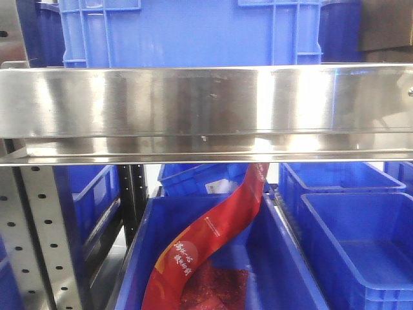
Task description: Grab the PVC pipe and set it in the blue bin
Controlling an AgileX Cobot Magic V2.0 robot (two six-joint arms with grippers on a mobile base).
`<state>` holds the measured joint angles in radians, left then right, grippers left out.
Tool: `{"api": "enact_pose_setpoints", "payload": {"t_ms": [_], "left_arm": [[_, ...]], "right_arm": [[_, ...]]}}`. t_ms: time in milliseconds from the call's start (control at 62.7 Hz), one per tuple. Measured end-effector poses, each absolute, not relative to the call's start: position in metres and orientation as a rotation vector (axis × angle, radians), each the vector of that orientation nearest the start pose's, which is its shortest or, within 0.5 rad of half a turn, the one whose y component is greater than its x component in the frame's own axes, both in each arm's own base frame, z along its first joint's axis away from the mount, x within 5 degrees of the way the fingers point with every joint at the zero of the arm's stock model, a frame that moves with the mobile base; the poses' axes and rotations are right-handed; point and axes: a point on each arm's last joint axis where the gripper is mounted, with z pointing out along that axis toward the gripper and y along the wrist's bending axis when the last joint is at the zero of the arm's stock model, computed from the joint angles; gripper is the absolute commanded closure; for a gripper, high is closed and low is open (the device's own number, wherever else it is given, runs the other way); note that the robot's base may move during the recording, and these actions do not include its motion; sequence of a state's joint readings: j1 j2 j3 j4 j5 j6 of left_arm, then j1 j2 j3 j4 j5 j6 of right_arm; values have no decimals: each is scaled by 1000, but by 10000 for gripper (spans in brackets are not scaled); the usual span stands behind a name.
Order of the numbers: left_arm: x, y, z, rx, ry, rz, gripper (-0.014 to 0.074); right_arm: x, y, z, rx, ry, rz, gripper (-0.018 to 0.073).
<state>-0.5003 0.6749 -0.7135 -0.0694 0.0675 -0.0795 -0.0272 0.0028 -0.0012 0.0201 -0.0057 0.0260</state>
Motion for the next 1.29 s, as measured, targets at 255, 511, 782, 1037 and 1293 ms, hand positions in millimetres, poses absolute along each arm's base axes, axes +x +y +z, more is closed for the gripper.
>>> {"api": "enact_pose_setpoints", "payload": {"t_ms": [255, 511, 782, 1037, 1293], "left_arm": [[123, -68, 389, 271, 1506, -523, 707], [123, -68, 389, 271, 1506, -523, 707], [123, -68, 389, 271, 1506, -523, 707], [117, -55, 357, 245, 1537, -450, 707], [92, -19, 282, 110, 1584, -209, 707]], "right_arm": [[56, -2, 212, 53, 1496, 14, 728], [56, -2, 212, 53, 1498, 14, 728], [56, -2, 212, 53, 1500, 14, 728], [56, -2, 212, 53, 1500, 14, 728], [56, -2, 212, 53, 1500, 14, 728]]}}
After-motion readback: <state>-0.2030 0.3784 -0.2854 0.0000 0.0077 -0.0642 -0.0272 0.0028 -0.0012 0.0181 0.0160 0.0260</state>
